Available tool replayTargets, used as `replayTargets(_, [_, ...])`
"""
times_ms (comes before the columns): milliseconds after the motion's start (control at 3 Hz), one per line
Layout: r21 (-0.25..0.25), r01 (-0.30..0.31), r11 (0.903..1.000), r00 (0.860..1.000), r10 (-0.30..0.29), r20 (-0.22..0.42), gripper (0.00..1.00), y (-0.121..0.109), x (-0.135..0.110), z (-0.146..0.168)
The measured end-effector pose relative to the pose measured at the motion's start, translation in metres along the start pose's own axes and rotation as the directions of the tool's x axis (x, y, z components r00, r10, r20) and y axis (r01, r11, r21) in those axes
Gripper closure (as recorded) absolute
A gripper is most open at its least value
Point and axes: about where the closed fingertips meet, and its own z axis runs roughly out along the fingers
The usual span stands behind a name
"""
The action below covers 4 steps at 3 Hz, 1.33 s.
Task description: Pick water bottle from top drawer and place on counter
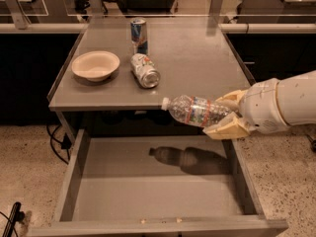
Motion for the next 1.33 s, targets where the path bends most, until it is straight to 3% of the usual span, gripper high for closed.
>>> replayTargets(333, [-0.002,0.027,0.9996,1.000,-0.027,-0.008,1.00,-0.023,-0.004,-0.002])
replayTargets(1000, [-0.021,0.105,0.9942,0.994,-0.105,0.019,1.00,-0.124,-0.032,0.016])
replayTargets(1333, [-0.048,0.111,0.9926,0.994,-0.110,0.028,1.00,-0.157,-0.036,0.034])
